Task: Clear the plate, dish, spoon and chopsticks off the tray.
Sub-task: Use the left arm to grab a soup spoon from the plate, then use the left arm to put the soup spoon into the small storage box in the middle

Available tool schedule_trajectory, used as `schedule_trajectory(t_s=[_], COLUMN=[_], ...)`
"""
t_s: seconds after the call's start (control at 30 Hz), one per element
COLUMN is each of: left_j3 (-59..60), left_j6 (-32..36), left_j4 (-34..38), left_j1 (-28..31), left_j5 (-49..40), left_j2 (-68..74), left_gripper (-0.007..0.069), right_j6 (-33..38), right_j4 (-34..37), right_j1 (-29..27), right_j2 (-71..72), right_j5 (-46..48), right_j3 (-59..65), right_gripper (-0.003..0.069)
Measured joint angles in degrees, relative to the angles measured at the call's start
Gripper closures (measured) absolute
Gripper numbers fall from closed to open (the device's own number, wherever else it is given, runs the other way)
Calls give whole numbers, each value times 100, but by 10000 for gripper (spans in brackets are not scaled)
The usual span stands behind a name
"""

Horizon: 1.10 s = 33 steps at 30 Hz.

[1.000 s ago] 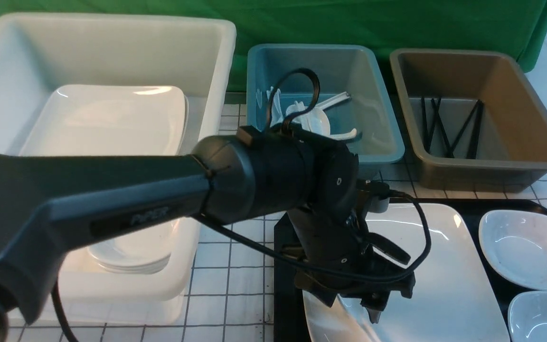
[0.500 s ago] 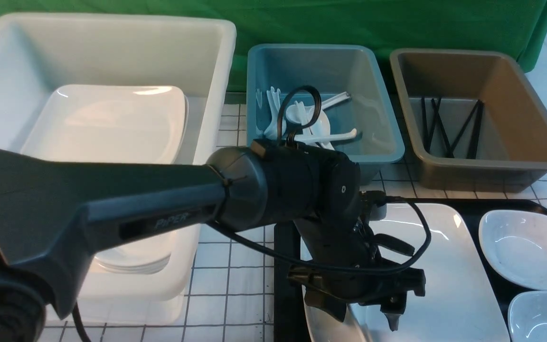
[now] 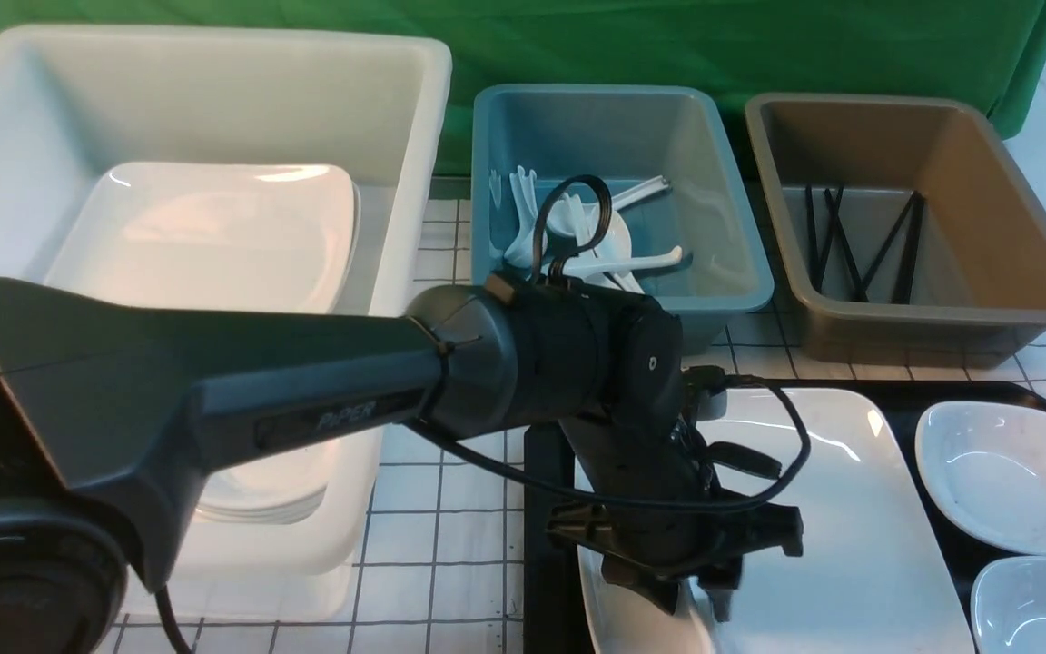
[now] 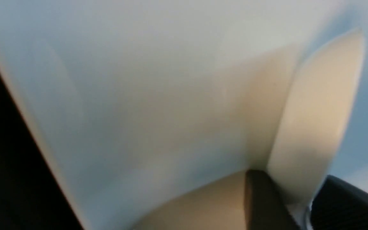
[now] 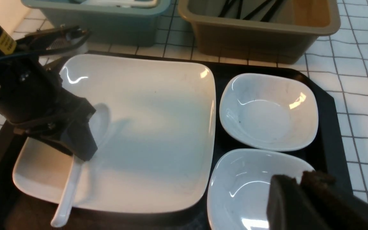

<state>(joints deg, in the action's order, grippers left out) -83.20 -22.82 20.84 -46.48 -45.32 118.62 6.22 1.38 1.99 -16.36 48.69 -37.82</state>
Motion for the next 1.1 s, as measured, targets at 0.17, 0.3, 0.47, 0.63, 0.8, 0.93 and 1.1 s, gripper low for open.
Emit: schedule_trajectory(t_s=[0.17, 0.3, 0.47, 0.63, 0.8, 0.93, 1.1], left_j3=[10, 16, -269, -1298, -2685, -3688, -4566], left_j6=[112, 277, 426, 901, 1227, 1470, 1804], left_j4=[211, 319, 420, 734, 1000, 1054, 1080], left_j1=[26, 130, 585, 1554, 2329, 2622, 2751], left_j5=[148, 335, 456, 389, -96, -250, -228], left_j2=[19, -204, -687, -863, -478, 51, 750], left_gripper=[601, 609, 609, 609, 609, 609, 609], right_j6=[0, 0, 0, 0, 0, 0, 0], right_j4=[0, 0, 0, 0, 0, 0, 0], right_j1=[0, 0, 0, 0, 0, 0, 0], right_j2=[0, 0, 0, 0, 0, 0, 0], right_j5=[21, 40, 58, 58, 58, 58, 51], right_j3=[0, 0, 0, 7, 7, 7, 7], right_gripper=[531, 526, 524, 517, 515, 512, 512])
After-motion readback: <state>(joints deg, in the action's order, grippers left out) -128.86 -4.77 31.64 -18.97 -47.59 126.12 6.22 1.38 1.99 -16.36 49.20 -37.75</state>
